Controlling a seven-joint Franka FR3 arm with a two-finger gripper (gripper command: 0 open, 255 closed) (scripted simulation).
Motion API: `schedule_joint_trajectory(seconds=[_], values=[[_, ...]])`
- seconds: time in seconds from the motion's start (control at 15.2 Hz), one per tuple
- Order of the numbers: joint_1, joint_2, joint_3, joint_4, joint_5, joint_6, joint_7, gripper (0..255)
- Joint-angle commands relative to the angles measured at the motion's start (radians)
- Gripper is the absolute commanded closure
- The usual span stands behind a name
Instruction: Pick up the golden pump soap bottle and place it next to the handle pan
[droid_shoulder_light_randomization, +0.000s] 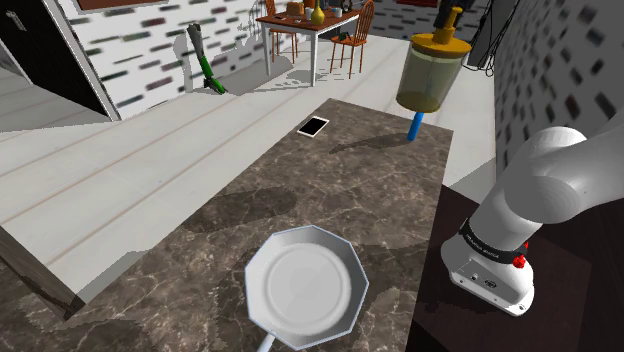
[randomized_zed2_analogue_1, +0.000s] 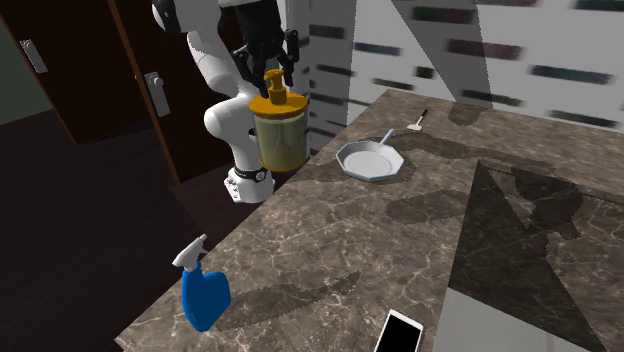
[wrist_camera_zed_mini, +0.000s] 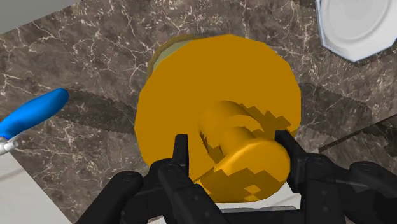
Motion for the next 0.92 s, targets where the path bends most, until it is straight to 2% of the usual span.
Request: schedule_joint_trajectory(seconds=[0.0,0.46,0.86], values=[[0.002,0.009,-0.001,0.028,0.002,-0.018,0.0,255],[0.041,0.053,0.142,0.029,0.092,0.038,0.159,255],[0.075,0.131,0.258,0.073,0.155,0.09,0.29,255]])
